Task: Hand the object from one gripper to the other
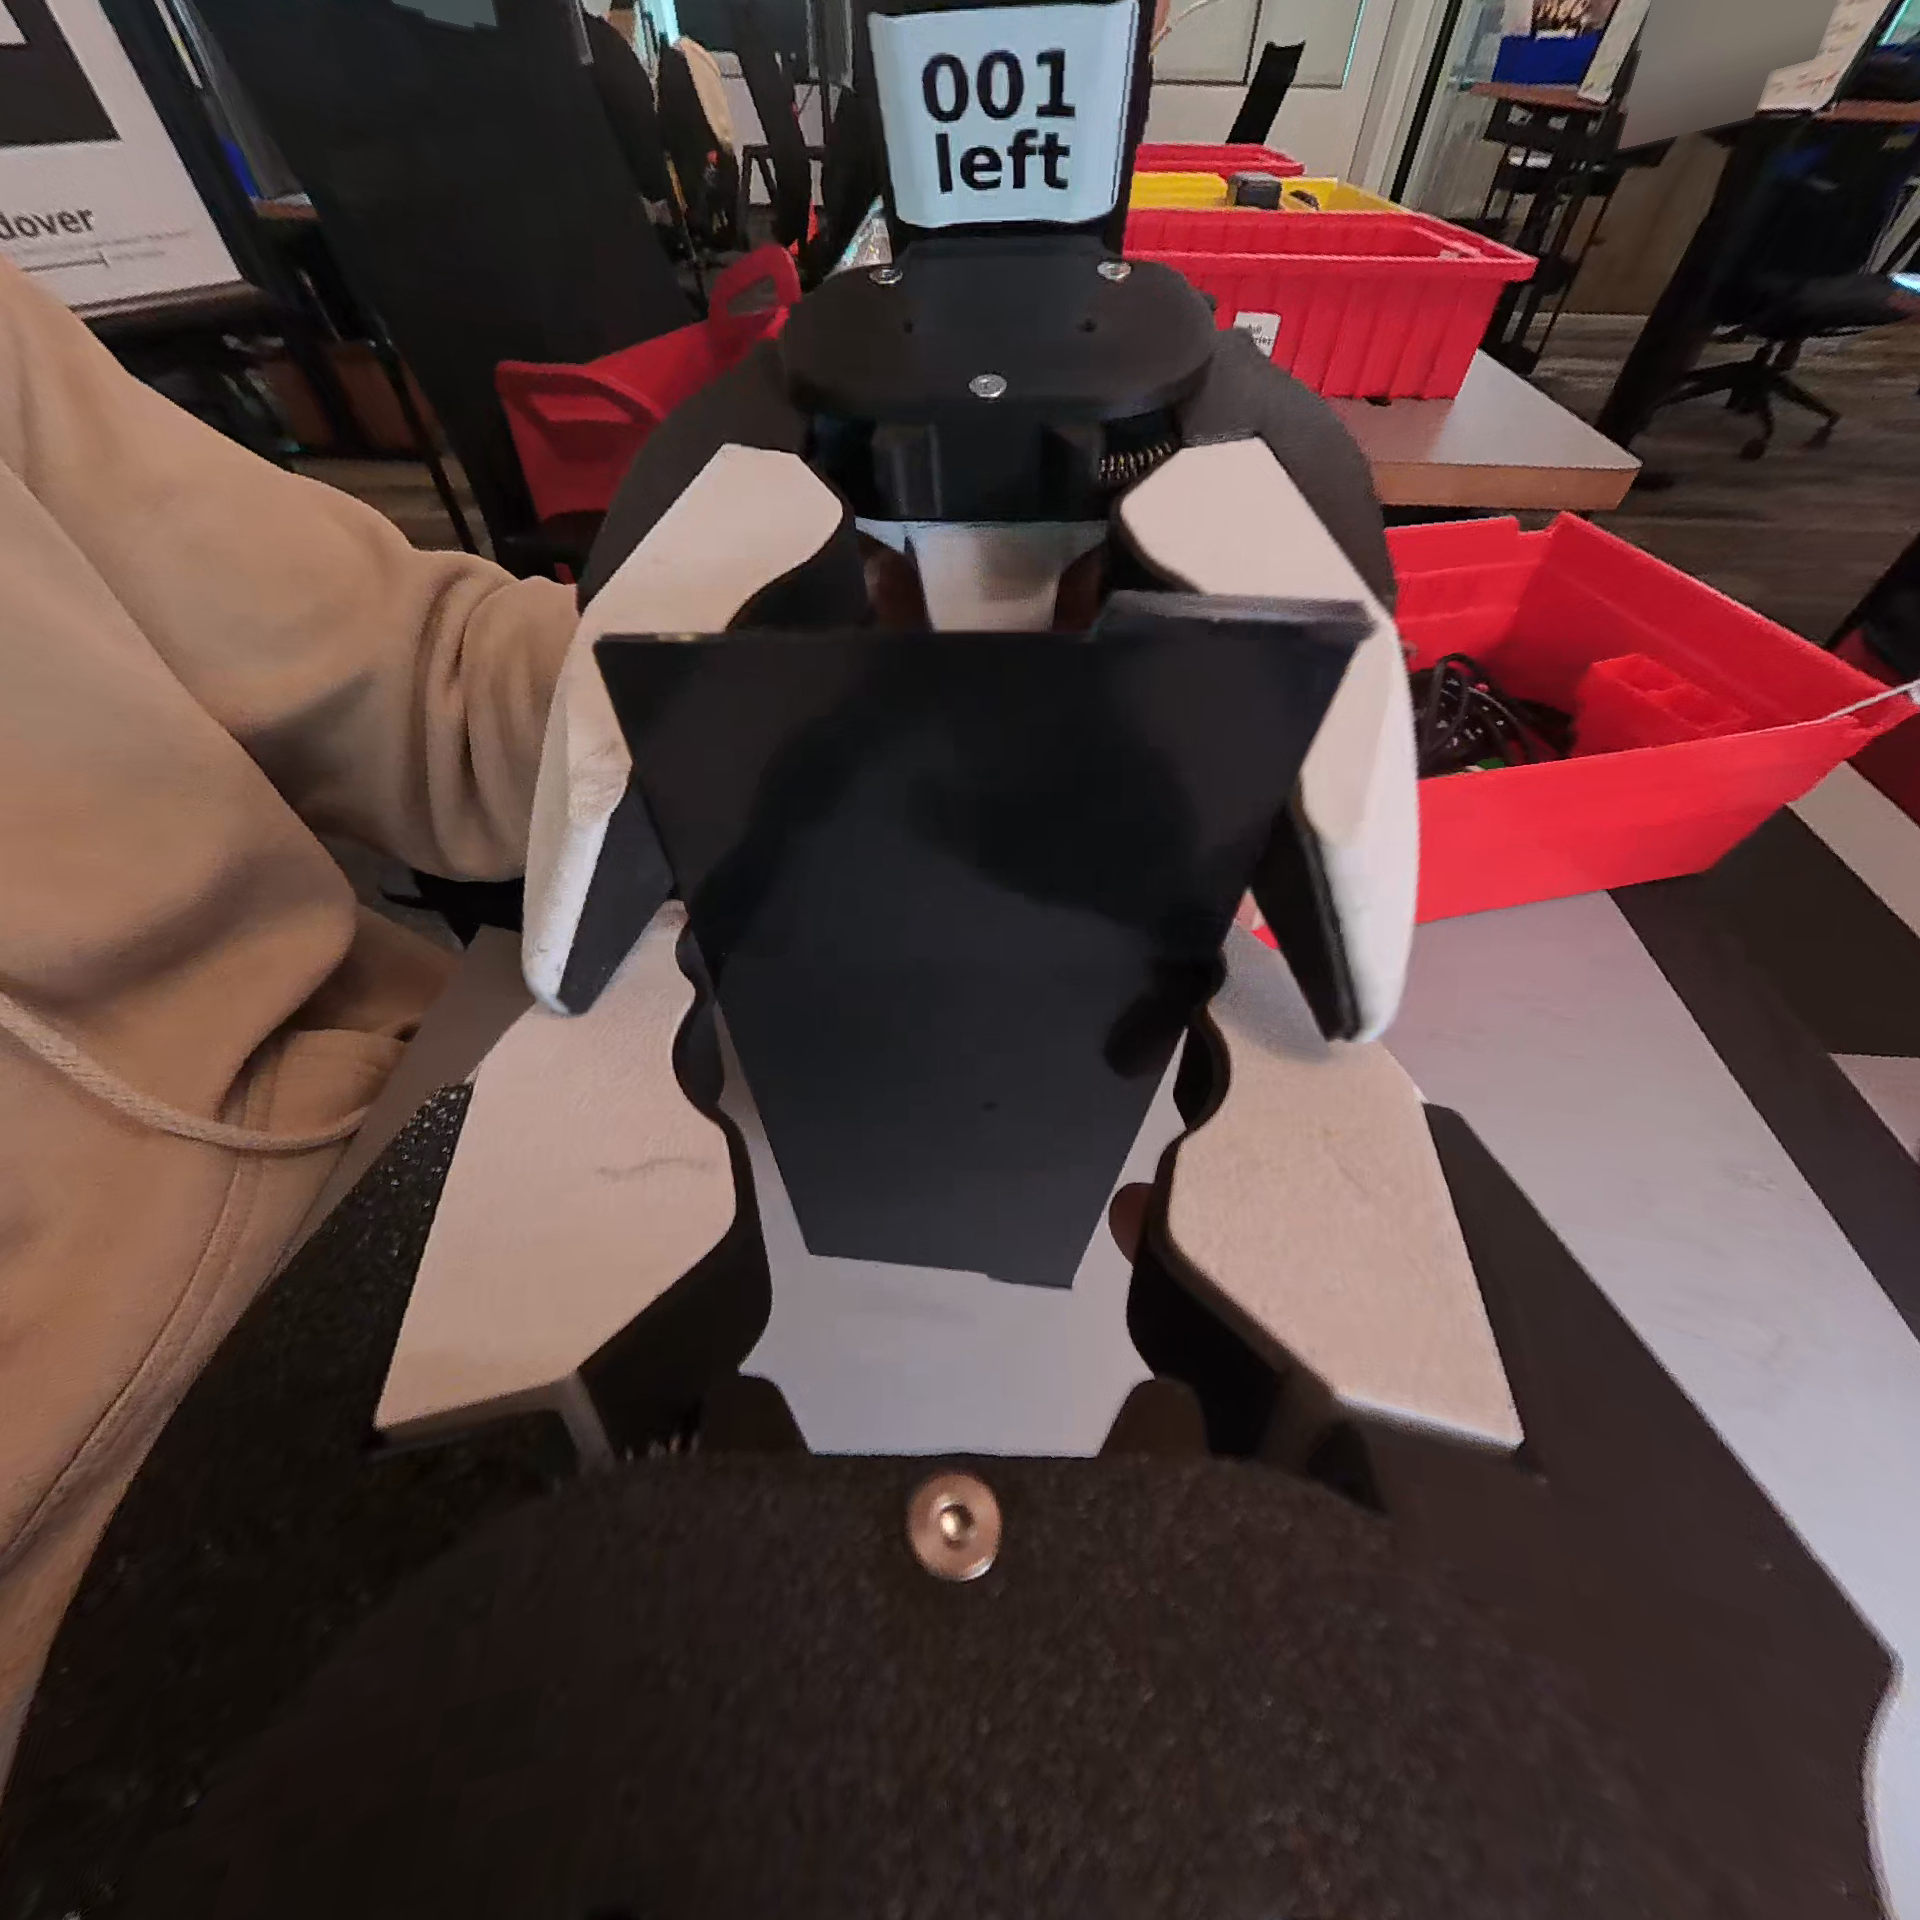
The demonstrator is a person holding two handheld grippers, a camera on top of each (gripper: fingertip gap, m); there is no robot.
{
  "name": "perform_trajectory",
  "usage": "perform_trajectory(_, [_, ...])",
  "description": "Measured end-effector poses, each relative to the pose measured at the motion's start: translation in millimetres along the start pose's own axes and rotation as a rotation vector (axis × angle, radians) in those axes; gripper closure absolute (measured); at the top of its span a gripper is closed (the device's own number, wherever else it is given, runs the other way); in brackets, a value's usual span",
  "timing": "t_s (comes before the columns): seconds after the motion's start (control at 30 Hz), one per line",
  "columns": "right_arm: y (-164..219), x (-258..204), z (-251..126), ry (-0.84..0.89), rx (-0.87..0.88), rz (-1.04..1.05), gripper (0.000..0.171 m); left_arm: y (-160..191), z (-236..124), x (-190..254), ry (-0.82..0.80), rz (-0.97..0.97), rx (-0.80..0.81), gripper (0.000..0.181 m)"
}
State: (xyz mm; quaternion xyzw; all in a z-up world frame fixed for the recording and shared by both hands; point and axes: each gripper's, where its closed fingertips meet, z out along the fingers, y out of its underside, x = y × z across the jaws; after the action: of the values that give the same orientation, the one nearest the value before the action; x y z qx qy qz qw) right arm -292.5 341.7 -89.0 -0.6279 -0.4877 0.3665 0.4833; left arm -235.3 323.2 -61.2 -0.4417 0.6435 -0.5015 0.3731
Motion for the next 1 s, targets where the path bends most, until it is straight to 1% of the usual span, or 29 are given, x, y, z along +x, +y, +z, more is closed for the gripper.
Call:
perform_trajectory(0.13, [-6,3,-5,0.016,0.027,-0.003,0.084,-6,-2,-5,-0.039,0.002,0.025,0.093])
perform_trajectory(0.2, [-3,13,-14,0.078,0.011,-0.025,0.08,-5,-6,-10,-0.06,0.005,0.02,0.093])
perform_trajectory(0.27, [-3,24,-36,0.103,0.027,0.006,0.077,-3,-12,-15,-0.065,-0.018,0.022,0.093])
perform_trajectory(0.33, [-13,34,-65,0.151,0.099,0.025,0.077,4,-13,-20,-0.07,-0.032,0.002,0.093])
perform_trajectory(0.4, [-25,35,-86,0.188,0.146,0.007,0.076,13,-9,-22,-0.058,-0.047,-0.023,0.093])
perform_trajectory(0.43, [-30,32,-91,0.194,0.154,-0.008,0.076,17,-5,-21,-0.048,-0.056,-0.032,0.093])
perform_trajectory(0.5, [-33,24,-87,0.18,0.139,-0.033,0.075,23,4,-18,-0.025,-0.065,-0.05,0.093])
perform_trajectory(0.67, [-22,5,-40,0.071,0.045,-0.035,0.073,26,18,-5,0.006,-0.041,-0.085,0.093])
perform_trajectory(0.73, [-20,4,-29,0.06,0.053,-0.025,0.079,28,21,-2,0.005,-0.03,-0.106,0.094])
perform_trajectory(0.77, [-20,6,-29,0.069,0.06,-0.027,0.084,28,21,-2,0.002,-0.029,-0.109,0.094])
perform_trajectory(0.93, [-25,5,-35,0.074,0.069,-0.038,0.085,20,21,-2,0.01,-0.033,-0.051,0.093])
perform_trajectory(1.0, [-30,7,-43,0.093,0.087,-0.049,0.085,17,13,-5,0.007,-0.043,-0.032,0.093])
